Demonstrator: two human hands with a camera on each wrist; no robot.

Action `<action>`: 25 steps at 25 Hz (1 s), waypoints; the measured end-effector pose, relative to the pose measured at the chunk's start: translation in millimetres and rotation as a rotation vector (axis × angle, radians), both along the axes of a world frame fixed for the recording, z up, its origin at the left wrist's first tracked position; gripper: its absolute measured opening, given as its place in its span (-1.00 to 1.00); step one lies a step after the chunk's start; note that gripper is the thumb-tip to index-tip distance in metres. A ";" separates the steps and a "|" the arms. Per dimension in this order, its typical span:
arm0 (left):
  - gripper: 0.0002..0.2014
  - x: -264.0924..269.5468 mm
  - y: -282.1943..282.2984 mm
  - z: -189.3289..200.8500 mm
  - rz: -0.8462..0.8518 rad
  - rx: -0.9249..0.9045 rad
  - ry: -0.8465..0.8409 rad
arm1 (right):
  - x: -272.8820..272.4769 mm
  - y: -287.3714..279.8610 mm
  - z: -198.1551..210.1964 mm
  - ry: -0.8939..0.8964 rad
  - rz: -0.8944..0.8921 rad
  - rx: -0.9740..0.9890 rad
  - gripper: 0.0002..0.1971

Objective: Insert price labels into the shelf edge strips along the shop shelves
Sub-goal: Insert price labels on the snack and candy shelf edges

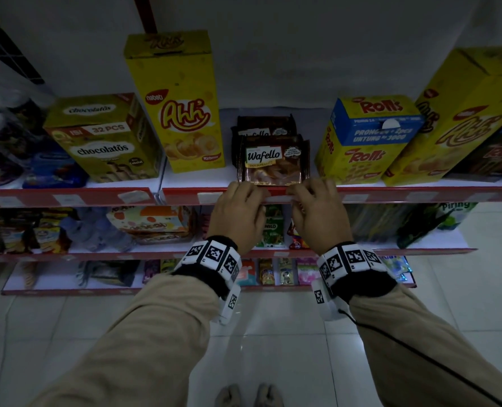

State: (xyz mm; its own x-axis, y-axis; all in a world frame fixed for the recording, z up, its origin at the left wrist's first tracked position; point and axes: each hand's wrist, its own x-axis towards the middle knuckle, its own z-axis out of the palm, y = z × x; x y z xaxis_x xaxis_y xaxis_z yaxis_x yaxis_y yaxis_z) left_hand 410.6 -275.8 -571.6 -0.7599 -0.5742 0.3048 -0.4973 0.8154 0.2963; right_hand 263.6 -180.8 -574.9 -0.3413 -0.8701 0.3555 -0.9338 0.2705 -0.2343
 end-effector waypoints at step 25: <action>-0.53 108.8 -56.0 -6.7 0.107 -0.286 -0.177 | 113.0 -68.7 -16.0 -0.097 0.051 -0.192 -0.62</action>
State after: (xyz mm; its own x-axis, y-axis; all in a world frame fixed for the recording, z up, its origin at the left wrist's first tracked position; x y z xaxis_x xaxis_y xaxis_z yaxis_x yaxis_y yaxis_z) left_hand 519.4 -331.8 -578.3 -0.7557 -0.5638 0.3332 -0.6074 0.7936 -0.0348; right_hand 376.6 -249.4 -590.9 -0.3390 -0.8067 0.4841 -0.9158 0.1651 -0.3662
